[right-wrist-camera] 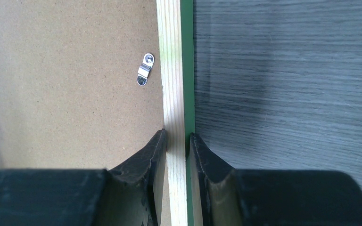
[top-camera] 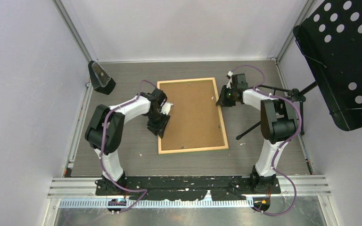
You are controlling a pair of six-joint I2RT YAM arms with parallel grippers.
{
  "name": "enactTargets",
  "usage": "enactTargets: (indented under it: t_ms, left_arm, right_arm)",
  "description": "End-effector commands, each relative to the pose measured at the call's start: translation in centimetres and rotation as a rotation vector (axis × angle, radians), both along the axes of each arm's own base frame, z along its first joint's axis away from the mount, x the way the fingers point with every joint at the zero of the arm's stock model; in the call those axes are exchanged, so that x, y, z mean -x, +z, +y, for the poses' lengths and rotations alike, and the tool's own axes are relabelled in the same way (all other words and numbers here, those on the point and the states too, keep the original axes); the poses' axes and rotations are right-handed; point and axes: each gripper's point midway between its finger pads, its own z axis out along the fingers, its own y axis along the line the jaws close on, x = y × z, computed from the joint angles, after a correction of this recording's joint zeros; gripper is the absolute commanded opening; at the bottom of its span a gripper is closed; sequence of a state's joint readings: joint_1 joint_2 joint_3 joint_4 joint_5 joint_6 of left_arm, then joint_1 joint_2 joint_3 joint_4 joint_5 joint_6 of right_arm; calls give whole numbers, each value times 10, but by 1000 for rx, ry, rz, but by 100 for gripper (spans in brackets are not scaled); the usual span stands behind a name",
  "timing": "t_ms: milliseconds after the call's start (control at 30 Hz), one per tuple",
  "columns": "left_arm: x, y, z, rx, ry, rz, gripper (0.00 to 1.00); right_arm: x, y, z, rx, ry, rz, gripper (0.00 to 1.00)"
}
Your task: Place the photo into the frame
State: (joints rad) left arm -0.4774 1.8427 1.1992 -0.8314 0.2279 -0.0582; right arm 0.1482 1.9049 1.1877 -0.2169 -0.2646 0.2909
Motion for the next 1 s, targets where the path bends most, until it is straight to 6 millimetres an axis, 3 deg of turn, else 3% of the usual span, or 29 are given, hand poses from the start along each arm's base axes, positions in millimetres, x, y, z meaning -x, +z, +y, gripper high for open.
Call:
enactTargets:
  t_ms: [0, 167, 267, 467, 967]
  left_arm:
    - [-27, 5, -5, 31, -15, -142, 24]
    - [-24, 7, -11, 55, 4, -119, 59]
    - [-26, 7, -11, 51, 4, -120, 64]
    - [-25, 4, -3, 15, -5, -128, 62]
    - [-27, -2, 8, -38, -28, -146, 35]
  right_arm:
    - [-27, 37, 10, -61, 13, -118, 6]
    - [-27, 36, 10, -61, 15, -115, 6]
    - [-26, 36, 11, -61, 16, -116, 6]
    - [-26, 36, 10, -61, 17, -113, 5]
    - [-27, 38, 10, -60, 15, -118, 5]
